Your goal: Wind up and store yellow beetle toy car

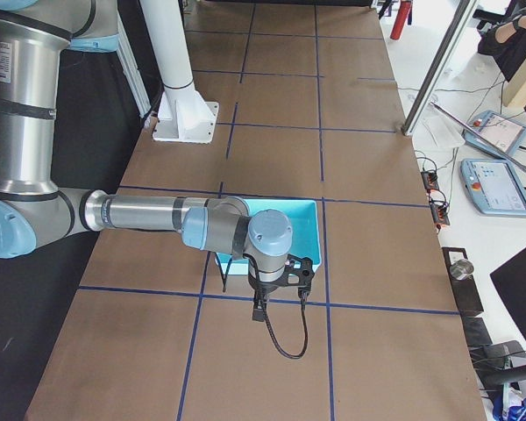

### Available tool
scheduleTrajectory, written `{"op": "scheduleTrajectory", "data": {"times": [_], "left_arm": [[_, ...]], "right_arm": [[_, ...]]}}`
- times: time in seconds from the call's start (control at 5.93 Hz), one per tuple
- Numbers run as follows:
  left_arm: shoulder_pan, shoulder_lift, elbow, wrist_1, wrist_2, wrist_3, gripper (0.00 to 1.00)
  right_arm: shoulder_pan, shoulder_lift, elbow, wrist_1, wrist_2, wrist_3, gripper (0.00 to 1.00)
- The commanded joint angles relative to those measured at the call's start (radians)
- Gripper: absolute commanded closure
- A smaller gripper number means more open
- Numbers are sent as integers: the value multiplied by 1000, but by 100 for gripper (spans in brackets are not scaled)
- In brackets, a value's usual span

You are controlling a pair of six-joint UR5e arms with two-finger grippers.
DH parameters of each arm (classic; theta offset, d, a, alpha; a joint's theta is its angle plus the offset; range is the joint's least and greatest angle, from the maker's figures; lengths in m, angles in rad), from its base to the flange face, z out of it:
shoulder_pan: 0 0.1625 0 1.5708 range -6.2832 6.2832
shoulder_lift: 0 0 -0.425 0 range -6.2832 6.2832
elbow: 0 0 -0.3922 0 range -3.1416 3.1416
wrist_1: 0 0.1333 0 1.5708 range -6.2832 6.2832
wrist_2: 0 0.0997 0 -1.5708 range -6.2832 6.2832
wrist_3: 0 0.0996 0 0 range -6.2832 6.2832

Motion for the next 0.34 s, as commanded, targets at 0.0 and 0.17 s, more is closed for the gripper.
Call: {"op": "scheduleTrajectory", "data": {"times": [0.0,0.17], "left_arm": [[0,0,0,0,0,0,0],[0,0,2,-2,0,0,0]], "right_arm": [[1,0,-5,0,0,0,0],[-1,0,-5,0,0,-2,0]]}}
